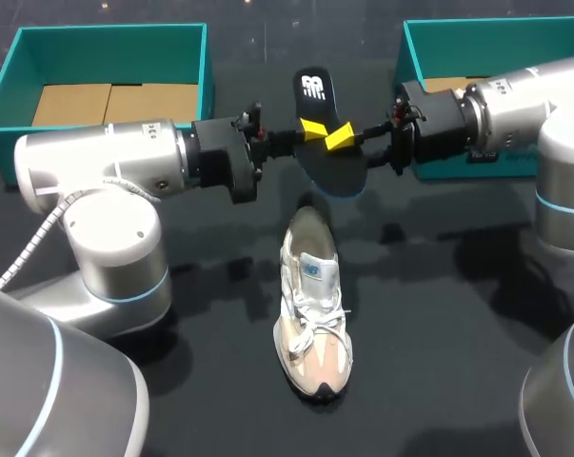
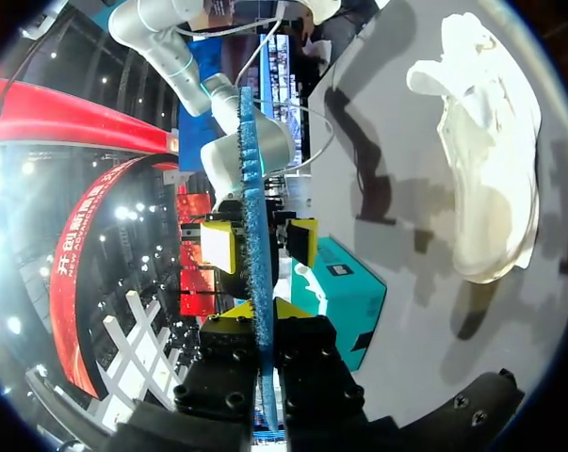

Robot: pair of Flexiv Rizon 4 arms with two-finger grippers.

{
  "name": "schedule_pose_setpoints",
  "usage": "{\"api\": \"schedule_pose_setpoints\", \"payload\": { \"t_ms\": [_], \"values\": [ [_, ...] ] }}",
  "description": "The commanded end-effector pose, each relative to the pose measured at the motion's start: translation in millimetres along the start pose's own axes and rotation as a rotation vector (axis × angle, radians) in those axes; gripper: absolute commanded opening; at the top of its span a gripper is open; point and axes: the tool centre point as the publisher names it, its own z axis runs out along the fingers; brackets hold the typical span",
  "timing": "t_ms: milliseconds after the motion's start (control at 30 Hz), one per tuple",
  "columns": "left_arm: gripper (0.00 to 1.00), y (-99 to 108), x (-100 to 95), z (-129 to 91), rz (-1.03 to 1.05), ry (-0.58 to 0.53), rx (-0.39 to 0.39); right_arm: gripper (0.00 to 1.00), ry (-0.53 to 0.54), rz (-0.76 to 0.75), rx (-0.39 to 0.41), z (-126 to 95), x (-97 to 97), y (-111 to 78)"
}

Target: Take the shoe out of the shoebox, open the shoe tongue, remove and reinsert the insole, then place the shoe into the shoebox

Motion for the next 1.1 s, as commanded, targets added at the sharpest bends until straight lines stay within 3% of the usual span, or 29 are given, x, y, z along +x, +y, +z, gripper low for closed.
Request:
{"api": "schedule_pose_setpoints", "payload": {
  "t_ms": [33,267,500,633,667,700,733,767,900,1000,1100],
  "values": [
    [0.0,0.8,0.4,2.7,0.001,0.006,0.002,0.4,-0.004,0.0,0.001,3.0,0.7,0.8],
    [0.0,0.7,1.3,2.3,0.0,0.005,0.005,0.32,-0.007,-0.001,0.013,5.7,1.4,3.2],
    [0.0,0.3,1.7,0.1,0.0,0.003,0.007,0.0,-0.006,-0.001,0.018,7.3,1.2,4.6],
    [0.0,-0.3,1.7,-2.0,-0.004,0.003,0.01,0.0,-0.003,-0.002,0.019,7.8,0.6,4.9],
    [0.13,-1.1,0.9,-3.9,-0.006,0.002,0.01,0.0,0.0,-0.003,0.018,7.8,-0.1,4.9],
    [0.44,-2.3,0.2,-6.1,-0.007,0.003,0.006,0.0,0.001,-0.004,0.017,7.4,-0.7,4.8],
    [0.5,-3.8,-0.4,-8.4,-0.004,0.008,0.003,0.0,0.002,-0.005,0.017,7.1,-1.1,4.7],
    [1.0,-7.6,-2.3,-15.1,0.003,0.02,-0.003,0.0,0.003,-0.012,0.016,6.0,-2.4,4.1],
    [1.0,-16.5,-2.8,-40.4,-0.065,0.086,-0.041,0.0,0.01,-0.042,0.016,-0.9,-8.0,1.6],
    [1.0,-26.5,2.3,-63.7,-0.105,0.22,0.007,0.0,0.021,-0.017,0.02,-5.8,-12.7,3.9],
    [1.0,-26.5,2.3,-63.7,-0.105,0.22,0.007,0.0,0.035,0.01,0.029,-6.8,-14.2,5.5]
  ]
}}
